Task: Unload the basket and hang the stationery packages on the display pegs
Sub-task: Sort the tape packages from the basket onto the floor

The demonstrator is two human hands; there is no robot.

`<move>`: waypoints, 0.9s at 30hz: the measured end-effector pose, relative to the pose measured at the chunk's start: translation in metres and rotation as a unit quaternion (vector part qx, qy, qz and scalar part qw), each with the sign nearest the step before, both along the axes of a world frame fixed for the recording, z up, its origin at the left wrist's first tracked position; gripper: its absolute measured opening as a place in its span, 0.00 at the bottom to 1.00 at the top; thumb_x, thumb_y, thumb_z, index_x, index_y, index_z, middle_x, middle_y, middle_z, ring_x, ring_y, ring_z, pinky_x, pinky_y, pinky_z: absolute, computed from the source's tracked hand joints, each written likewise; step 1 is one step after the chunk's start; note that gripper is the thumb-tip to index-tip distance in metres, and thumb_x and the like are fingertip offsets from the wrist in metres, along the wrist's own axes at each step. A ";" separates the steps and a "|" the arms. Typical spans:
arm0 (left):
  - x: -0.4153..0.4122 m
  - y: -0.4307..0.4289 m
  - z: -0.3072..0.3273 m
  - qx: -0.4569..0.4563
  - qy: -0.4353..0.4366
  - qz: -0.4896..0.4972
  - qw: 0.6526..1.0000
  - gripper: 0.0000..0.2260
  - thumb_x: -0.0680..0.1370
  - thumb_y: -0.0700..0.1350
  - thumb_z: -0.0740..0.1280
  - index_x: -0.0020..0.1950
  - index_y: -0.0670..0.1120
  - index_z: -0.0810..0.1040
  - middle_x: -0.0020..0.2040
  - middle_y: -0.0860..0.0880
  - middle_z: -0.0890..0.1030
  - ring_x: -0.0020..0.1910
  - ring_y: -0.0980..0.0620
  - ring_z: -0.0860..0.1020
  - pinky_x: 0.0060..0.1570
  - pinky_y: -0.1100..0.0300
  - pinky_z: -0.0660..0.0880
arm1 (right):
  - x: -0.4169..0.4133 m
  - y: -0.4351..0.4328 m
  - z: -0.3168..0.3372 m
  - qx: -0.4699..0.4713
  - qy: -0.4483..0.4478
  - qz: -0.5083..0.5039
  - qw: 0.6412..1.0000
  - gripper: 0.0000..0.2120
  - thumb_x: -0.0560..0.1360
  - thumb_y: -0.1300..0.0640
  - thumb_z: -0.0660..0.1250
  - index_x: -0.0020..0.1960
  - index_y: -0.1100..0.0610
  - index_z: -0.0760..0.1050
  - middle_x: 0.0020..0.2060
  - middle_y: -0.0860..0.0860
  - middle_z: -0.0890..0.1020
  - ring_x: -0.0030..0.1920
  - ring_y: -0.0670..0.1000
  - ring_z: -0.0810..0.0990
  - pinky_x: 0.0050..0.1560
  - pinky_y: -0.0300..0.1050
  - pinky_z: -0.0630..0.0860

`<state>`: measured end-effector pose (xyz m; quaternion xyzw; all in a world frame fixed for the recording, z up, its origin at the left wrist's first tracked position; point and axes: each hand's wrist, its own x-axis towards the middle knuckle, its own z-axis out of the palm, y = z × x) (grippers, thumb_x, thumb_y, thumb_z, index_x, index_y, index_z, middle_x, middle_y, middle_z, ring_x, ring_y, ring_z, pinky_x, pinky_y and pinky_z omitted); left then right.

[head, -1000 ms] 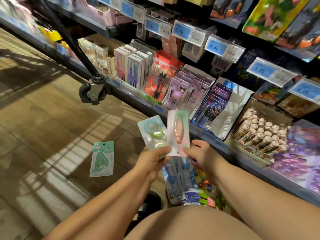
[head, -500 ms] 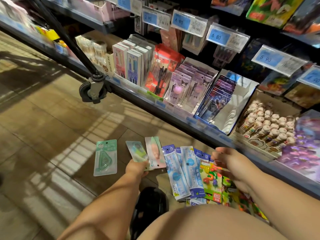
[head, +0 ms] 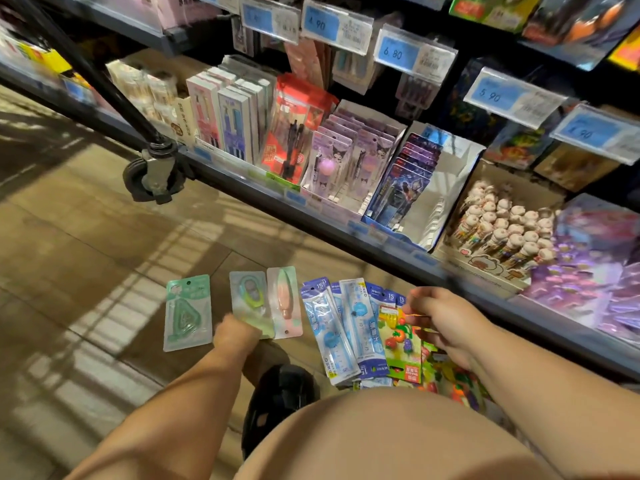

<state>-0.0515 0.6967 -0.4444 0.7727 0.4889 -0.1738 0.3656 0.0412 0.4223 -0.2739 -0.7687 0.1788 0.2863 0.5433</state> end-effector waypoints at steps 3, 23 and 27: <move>0.005 -0.013 0.007 0.095 0.038 -0.020 0.995 0.25 0.75 0.48 0.70 0.69 0.40 0.67 0.65 0.39 0.70 0.66 0.39 0.69 0.65 0.51 0.67 | 0.001 -0.006 -0.004 -0.006 0.003 0.002 1.000 0.04 0.80 0.60 0.63 0.54 0.56 0.74 0.42 0.53 0.80 0.40 0.50 0.77 0.36 0.41 0.73; 0.127 -0.236 0.202 0.117 -0.070 -0.636 0.760 0.19 0.79 0.57 0.64 0.62 0.45 0.79 0.60 0.44 0.80 0.60 0.44 0.77 0.57 0.57 0.73 | -0.019 -0.189 -0.005 -0.017 -0.077 -0.173 0.982 0.09 0.79 0.66 0.62 0.42 0.56 0.72 0.31 0.53 0.72 0.22 0.44 0.68 0.19 0.33 0.61; 0.133 -0.313 0.237 0.152 -0.061 -0.702 0.693 0.20 0.80 0.58 0.62 0.65 0.46 0.74 0.60 0.45 0.79 0.57 0.43 0.77 0.49 0.58 0.70 | -0.024 -0.229 0.023 0.004 -0.143 -0.215 0.966 0.06 0.79 0.66 0.63 0.51 0.57 0.70 0.34 0.54 0.74 0.26 0.45 0.71 0.22 0.34 0.63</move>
